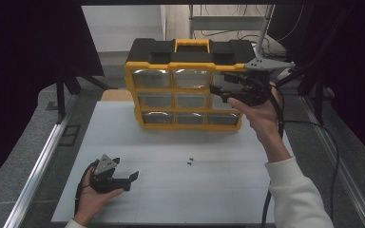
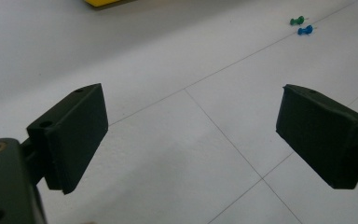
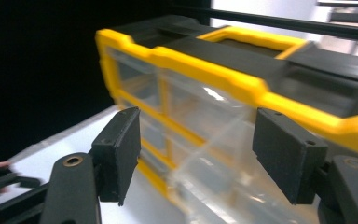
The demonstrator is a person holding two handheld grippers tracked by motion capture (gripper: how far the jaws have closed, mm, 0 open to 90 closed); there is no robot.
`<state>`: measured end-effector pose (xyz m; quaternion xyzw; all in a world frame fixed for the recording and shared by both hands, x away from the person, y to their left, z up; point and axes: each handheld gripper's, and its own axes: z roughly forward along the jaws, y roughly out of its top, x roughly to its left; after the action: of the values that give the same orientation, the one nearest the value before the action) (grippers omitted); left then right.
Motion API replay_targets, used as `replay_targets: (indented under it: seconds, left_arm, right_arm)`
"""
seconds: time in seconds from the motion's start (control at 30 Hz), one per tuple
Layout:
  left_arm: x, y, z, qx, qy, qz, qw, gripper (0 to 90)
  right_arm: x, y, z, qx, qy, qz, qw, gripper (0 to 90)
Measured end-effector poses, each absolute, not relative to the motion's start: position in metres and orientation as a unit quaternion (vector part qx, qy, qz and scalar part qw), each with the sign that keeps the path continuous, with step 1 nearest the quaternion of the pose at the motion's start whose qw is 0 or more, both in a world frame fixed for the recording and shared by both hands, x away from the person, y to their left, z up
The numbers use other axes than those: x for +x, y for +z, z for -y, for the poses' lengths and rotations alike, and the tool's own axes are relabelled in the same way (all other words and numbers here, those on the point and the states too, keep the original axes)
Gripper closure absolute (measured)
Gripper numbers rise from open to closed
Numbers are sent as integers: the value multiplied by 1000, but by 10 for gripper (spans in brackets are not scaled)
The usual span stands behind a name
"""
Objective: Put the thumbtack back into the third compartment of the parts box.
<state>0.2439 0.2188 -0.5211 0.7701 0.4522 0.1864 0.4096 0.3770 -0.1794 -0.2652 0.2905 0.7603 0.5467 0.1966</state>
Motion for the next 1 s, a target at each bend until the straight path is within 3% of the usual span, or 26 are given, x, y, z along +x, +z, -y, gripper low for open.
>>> replay_targets:
  seconds: [0.6, 1.0]
  left_arm:
    - [244, -521, -219, 769, 187, -453, 411, 93]
    - [243, -520, -219, 768, 187, -452, 412, 92]
  right_arm:
    - [329, -299, 157, 223, 563, -778, 164, 321]
    - [321, -332, 154, 225, 548, -790, 158, 321]
